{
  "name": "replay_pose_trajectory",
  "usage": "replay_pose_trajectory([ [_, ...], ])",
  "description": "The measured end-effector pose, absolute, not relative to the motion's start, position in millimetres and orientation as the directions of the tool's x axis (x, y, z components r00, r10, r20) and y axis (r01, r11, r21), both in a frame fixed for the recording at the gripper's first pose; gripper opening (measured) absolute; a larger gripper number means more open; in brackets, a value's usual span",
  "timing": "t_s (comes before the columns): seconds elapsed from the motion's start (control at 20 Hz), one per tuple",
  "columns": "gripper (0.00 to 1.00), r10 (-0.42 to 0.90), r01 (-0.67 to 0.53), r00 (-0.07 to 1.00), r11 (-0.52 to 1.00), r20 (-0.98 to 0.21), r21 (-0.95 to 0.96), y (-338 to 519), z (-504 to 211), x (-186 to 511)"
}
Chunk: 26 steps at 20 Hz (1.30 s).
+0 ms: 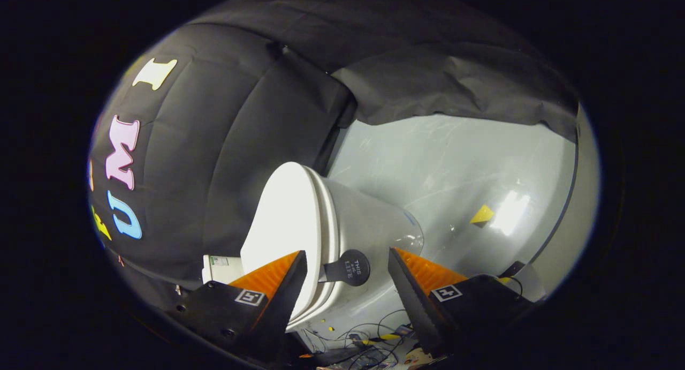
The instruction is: Open the toilet lid.
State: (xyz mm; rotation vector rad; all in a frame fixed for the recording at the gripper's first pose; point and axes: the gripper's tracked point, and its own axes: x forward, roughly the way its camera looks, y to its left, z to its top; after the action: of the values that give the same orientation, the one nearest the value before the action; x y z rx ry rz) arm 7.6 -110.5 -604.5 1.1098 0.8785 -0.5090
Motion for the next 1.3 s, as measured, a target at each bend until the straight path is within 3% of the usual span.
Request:
replay_pose_trajectory([
  [0.05,0.97,0.075,0.745,0.571,0.370,-0.817,0.555,-108.6,-608.9,7.1],
  [0.25,0.75,0.119,0.729,0.583,0.360,-0.804,0.582,-100.7,-620.2,12.6],
  [0.45,0.40,0.131,0.743,0.570,0.340,-0.811,0.577,-104.2,-630.3,9.1],
  [0.7,0.10,0.148,0.707,0.616,0.328,-0.773,0.626,-105.6,-619.4,11.0],
  [0.75,0.11,0.140,0.698,0.629,0.330,-0.765,0.635,-102.7,-619.2,13.6],
  [0.8,0.05,0.140,0.690,0.632,0.344,-0.762,0.636,-106.9,-613.0,13.2],
  [1.3,0.05,0.057,0.644,0.641,0.501,-0.765,0.578,-96.9,-562.7,30.8],
])
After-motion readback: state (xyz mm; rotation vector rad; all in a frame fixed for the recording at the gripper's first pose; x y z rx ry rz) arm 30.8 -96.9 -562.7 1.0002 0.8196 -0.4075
